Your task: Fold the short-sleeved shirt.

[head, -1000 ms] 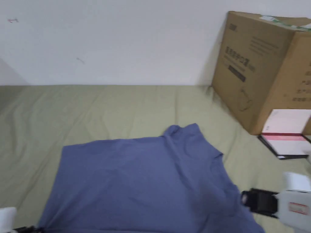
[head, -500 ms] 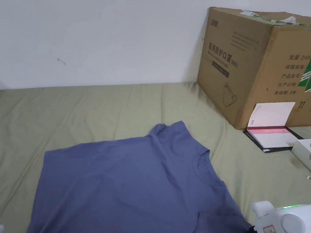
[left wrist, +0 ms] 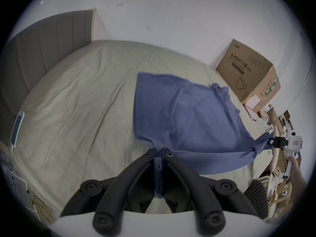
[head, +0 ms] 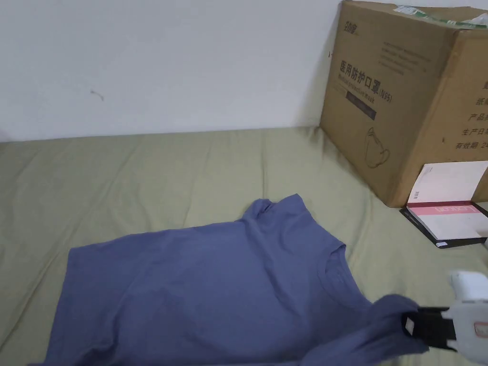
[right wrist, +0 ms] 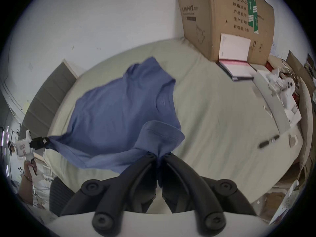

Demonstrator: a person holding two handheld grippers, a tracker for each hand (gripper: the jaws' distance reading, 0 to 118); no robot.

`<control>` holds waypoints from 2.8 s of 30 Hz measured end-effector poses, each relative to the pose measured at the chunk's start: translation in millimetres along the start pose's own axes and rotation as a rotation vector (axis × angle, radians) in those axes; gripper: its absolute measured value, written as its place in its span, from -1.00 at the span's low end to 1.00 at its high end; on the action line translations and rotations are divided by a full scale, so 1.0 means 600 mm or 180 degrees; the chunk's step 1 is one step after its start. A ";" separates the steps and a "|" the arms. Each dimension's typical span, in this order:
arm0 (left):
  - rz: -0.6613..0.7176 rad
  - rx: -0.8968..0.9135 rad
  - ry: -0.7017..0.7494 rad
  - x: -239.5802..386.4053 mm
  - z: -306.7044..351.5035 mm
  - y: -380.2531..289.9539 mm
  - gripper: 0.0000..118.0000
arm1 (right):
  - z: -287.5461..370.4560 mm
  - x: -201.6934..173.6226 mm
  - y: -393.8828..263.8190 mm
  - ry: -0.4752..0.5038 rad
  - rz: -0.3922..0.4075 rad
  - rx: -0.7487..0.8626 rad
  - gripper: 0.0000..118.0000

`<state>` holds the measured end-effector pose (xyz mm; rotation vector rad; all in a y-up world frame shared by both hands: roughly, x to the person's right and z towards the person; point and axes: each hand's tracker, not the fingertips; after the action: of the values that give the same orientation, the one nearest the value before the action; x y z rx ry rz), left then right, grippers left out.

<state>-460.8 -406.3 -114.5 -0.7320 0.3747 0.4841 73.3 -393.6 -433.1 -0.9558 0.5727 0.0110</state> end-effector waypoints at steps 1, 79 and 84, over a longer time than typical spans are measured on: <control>0.0002 0.0023 -0.0019 0.002 -0.010 0.023 -0.90 | -0.010 -0.009 0.026 0.0010 -0.0003 0.0002 -0.94; -0.0364 -0.0407 0.0467 0.000 -0.208 0.092 -0.95 | -0.336 0.055 0.101 -0.0477 -0.0366 -0.0653 0.61; -0.0357 -0.0540 0.0507 -0.013 -0.207 0.081 -0.95 | -0.324 0.008 0.100 -0.0515 0.0420 -0.0637 -0.79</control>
<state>-512.8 -465.6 -222.6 -0.9543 0.4422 0.3552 -26.9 -509.5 -567.0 -1.0984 0.4900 0.2657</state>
